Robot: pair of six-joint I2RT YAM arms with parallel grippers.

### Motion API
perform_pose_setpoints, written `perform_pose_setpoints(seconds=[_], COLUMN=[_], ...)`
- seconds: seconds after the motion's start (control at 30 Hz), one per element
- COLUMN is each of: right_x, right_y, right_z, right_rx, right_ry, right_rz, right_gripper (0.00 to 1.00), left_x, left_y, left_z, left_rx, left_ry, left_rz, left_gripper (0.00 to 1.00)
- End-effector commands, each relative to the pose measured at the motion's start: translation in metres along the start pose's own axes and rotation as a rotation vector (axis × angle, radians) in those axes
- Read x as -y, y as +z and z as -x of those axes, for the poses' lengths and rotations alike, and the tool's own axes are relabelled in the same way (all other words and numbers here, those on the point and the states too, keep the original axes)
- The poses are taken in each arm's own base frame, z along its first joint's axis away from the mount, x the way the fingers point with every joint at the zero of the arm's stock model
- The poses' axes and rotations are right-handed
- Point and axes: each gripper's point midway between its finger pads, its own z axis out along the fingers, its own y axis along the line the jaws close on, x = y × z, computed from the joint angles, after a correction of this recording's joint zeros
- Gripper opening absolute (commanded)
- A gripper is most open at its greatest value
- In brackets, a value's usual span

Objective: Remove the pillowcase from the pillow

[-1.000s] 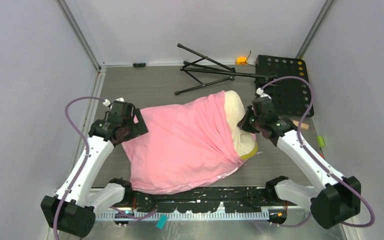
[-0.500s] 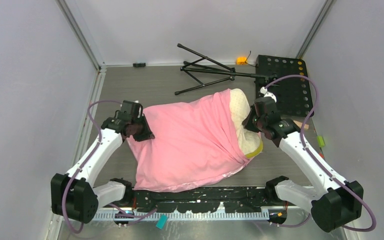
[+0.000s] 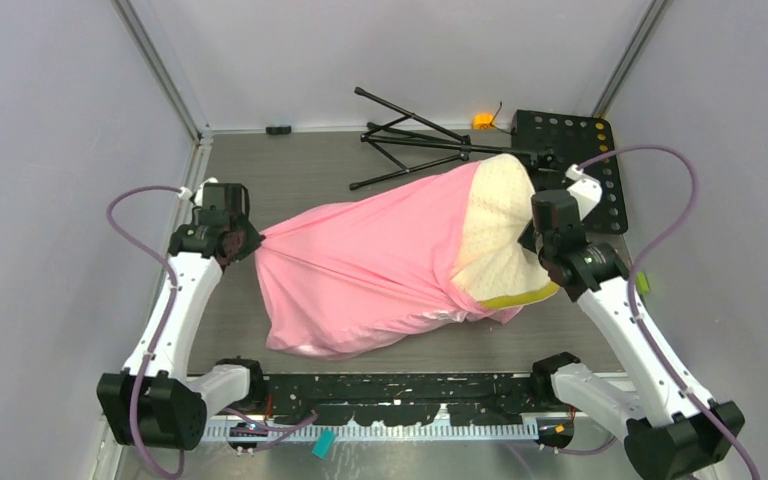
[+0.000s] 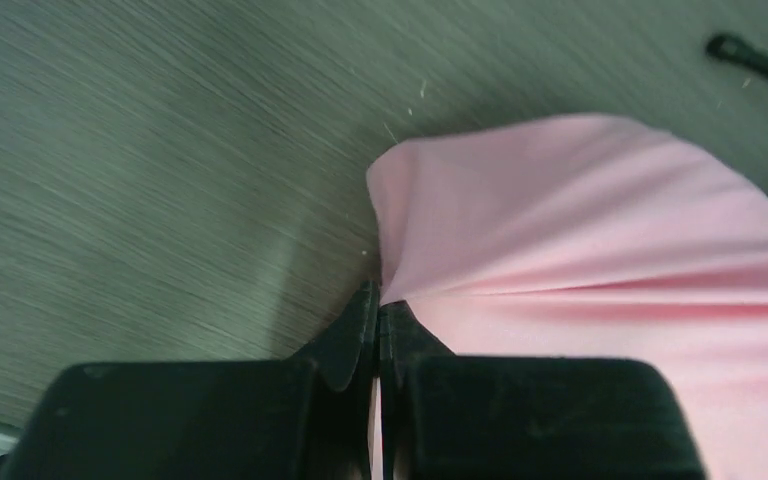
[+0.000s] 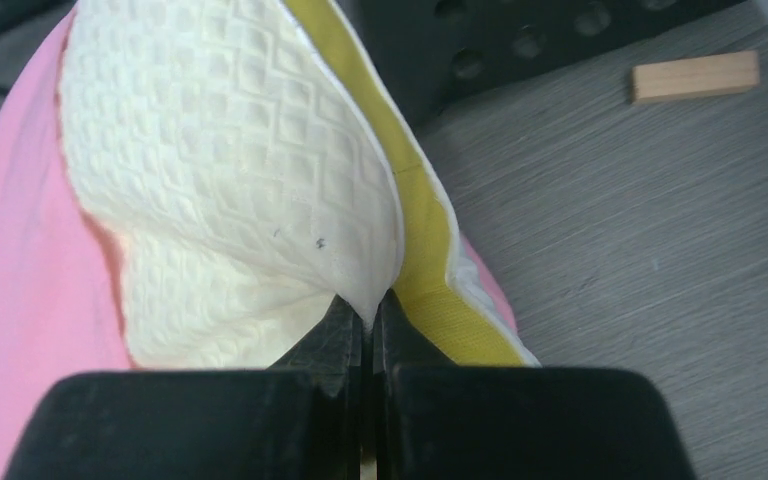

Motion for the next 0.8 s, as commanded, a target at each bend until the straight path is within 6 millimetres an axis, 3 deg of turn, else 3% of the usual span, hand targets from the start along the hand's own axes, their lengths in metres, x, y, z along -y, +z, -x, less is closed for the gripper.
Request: perform_pose_setpoints(seconds=[0.0, 0.1, 0.17, 0.37, 0.43, 0.53, 0.57, 0.6, 0.67, 0.7, 0.77], right_x=[0.061, 0.080, 0.086, 0.085, 0.062, 0.024, 0.011, -0.001, -0.017, -0.023, -0.029], right_y=[-0.047, -0.062, -0.069, -0.074, -0.062, -0.042, -0.037, -0.032, -0.026, -0.024, -0.023], right_z=[0.086, 0.095, 0.098, 0.103, 0.096, 0.075, 0.069, 0.061, 0.048, 0.044, 0.036], right_rx=[0.395, 0.468, 0.493, 0.502, 0.438, 0.307, 0.265, 0.222, 0.148, 0.121, 0.070], right_ry=[0.210, 0.245, 0.260, 0.262, 0.212, 0.160, 0.140, 0.120, 0.094, 0.074, 0.035], right_rz=[-0.264, -0.331, -0.350, -0.338, -0.231, -0.054, 0.003, 0.053, 0.116, 0.139, 0.165], right_gripper=[0.00, 0.00, 0.00, 0.00, 0.00, 0.00, 0.02, 0.12, 0.55, 0.71, 0.84], left_x=[-0.036, -0.041, -0.048, -0.073, -0.063, -0.017, -0.001, 0.014, 0.031, 0.034, 0.042], left_y=[-0.043, -0.059, -0.059, -0.051, -0.047, -0.030, -0.025, -0.020, -0.012, -0.009, -0.012], left_z=[0.068, 0.088, 0.092, 0.090, 0.090, 0.085, 0.078, 0.068, 0.055, 0.048, 0.036], left_rx=[0.281, 0.370, 0.369, 0.341, 0.343, 0.290, 0.243, 0.177, 0.071, 0.030, -0.023], left_ry=[-0.095, -0.134, -0.172, -0.287, -0.288, -0.218, -0.200, -0.188, -0.161, -0.146, -0.068], left_rz=[0.149, 0.157, 0.178, 0.248, 0.184, -0.072, -0.154, -0.227, -0.289, -0.289, -0.283], left_gripper=[0.00, 0.00, 0.00, 0.00, 0.00, 0.01, 0.06, 0.15, 0.45, 0.55, 0.69])
